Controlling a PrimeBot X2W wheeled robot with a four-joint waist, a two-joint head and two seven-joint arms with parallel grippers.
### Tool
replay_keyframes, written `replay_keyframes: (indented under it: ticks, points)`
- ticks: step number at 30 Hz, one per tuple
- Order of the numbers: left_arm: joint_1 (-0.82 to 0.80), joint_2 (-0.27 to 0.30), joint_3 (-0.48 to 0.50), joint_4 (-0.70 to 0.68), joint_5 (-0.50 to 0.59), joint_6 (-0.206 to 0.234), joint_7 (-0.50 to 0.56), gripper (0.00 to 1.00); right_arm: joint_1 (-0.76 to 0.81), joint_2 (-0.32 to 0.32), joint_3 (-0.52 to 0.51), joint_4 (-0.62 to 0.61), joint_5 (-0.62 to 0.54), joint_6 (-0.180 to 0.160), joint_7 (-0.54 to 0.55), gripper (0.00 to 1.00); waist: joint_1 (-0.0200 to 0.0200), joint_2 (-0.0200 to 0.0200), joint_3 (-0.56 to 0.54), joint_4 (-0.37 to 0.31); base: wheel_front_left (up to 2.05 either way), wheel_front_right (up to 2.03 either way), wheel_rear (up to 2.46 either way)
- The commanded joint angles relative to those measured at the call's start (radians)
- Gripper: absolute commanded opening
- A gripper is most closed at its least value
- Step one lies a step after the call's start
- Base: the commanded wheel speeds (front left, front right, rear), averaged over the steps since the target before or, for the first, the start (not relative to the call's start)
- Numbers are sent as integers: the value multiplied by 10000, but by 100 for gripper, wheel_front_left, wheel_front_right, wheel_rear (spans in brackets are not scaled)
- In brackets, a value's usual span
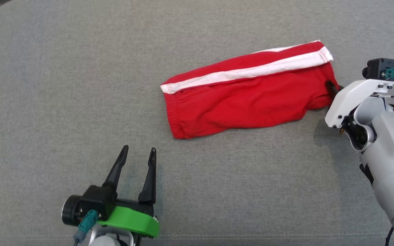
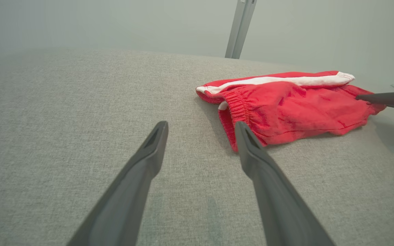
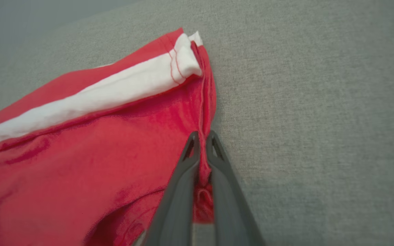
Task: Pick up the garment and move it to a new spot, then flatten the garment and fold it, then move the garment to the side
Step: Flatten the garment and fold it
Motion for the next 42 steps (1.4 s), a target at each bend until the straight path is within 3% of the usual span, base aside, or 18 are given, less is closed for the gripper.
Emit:
replay_keyframes:
  ticks: [1, 10, 19, 21, 22, 24, 26, 34, 35, 36, 38, 39, 42]
  points:
    - [374, 99, 127, 27, 180, -111, -23, 100, 328, -22, 131, -82, 159, -20, -11, 0, 0, 83, -981, -1076, 0, 0, 0]
    - [1191, 81, 523, -185, 298, -277, -23, 100, 1345, -434, 309, -307, 801, -20, 68, 0, 0, 83, -1555, -1630, 0, 0, 0]
    - [1474, -68, 616, -202, 450, -491, -24, 100, 2025, -1114, -239, 481, 789, -19, -430, 0, 0, 83, -1282, -1212, 0, 0, 0]
    - [1438, -96, 628, -198, 485, -523, -24, 100, 2005, -1098, -267, 666, 656, -19, -577, 40, 0, 83, -1219, -1132, 0, 0, 0]
    - [1423, -107, 635, -197, 505, -520, -24, 100, 1962, -1076, -298, 735, 613, -19, -637, 50, 0, 83, -1192, -1094, 0, 0, 0]
    - [1404, -124, 676, -206, 527, -532, -24, 100, 1828, -1070, -341, 860, 517, -19, -720, 89, 0, 83, -1128, -1046, 0, 0, 0]
    - [1391, -143, 719, -217, 544, -560, -24, 100, 1680, -1046, -400, 974, 476, -19, -762, 100, 0, 83, -1083, -1014, 0, 0, 0]
    - [1189, -180, 766, -199, 669, -667, -24, 100, 1148, -923, -622, 1471, 261, -19, -939, 100, 0, 83, -820, -880, 0, 0, 0]
    - [1144, -182, 762, -183, 674, -685, -24, 100, 1096, -895, -639, 1527, 256, -19, -949, 80, 0, 83, -790, -849, 0, 0, 0]
    - [1113, -185, 765, -164, 674, -695, -24, 100, 1054, -884, -661, 1574, 242, -19, -976, 50, 0, 83, -767, -818, 0, 0, 0]
    - [1085, -196, 802, -139, 662, -696, -24, 100, 999, -868, -721, 1677, 277, -19, -981, 38, 0, 83, -734, -762, 0, 0, 0]
    - [1072, -202, 816, -132, 650, -702, -24, 100, 977, -867, -755, 1736, 319, -19, -958, 36, 0, 83, -718, -733, 0, 0, 0]
    - [1071, -220, 836, -130, 629, -722, -24, 100, 919, -946, -842, 1947, 283, -19, -977, 55, 0, 83, -676, -653, 0, 0, 0]
